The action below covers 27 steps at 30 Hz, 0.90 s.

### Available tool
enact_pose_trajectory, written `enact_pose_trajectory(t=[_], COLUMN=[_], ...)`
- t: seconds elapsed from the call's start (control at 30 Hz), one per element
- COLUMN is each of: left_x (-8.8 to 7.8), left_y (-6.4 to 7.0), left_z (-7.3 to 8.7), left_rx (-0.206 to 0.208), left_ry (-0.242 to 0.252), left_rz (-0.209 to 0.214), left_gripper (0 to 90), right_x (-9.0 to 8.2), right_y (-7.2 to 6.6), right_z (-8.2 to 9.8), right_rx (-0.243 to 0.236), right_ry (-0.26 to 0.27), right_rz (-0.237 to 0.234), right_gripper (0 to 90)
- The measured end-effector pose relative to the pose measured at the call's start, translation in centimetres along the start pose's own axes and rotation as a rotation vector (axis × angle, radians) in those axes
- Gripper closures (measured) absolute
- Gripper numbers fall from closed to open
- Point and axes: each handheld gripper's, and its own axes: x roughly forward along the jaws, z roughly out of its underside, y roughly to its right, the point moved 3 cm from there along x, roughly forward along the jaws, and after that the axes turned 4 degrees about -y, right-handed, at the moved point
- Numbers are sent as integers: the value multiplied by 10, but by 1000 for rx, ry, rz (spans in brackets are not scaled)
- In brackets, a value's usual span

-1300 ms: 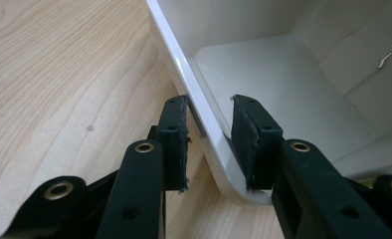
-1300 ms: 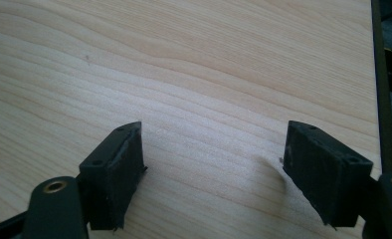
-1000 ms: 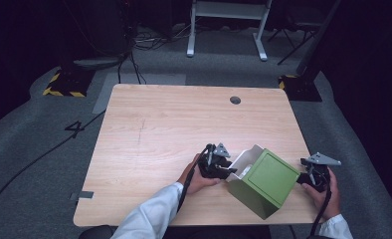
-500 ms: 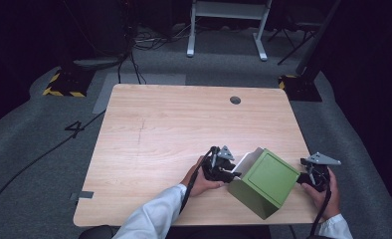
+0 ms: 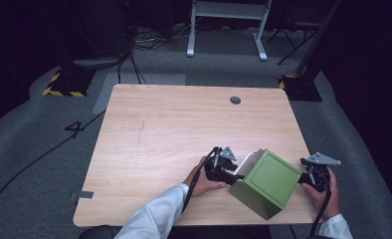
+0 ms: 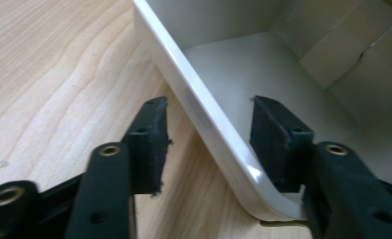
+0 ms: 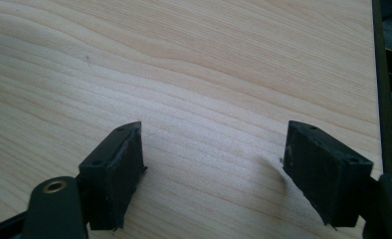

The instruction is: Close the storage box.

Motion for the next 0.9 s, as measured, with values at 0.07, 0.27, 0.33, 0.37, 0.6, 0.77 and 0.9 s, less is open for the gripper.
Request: enact_pose_trajectory(t=[0.07, 0.27, 0.33, 0.37, 0.6, 0.77, 0.9], left_x=[-1, -6, -9, -10, -19, -23, -30], left_y=[0, 0, -2, -2, -3, -3, -3], left_z=[-1, -1, -1, 0, 0, -1, -1], left_rx=[9, 41, 41, 39, 52, 67, 82], left_ry=[4, -8, -12, -9, -3, -3, -3], left_rz=[-9, -31, -35, -32, -65, -89, -107], left_gripper=[477, 407, 378, 374, 326, 275, 258], right_x=[0, 0, 0, 0, 0, 0, 0], right_y=[0, 0, 0, 0, 0, 0, 0], right_z=[0, 0, 0, 0, 0, 0, 0], right_rx=[0, -3, -3, -3, -4, -2, -3], right_ry=[0, 1, 1, 1, 1, 1, 1], right_rz=[-1, -1, -1, -1, -1, -2, -2], right_gripper=[238, 238, 238, 238, 238, 239, 238])
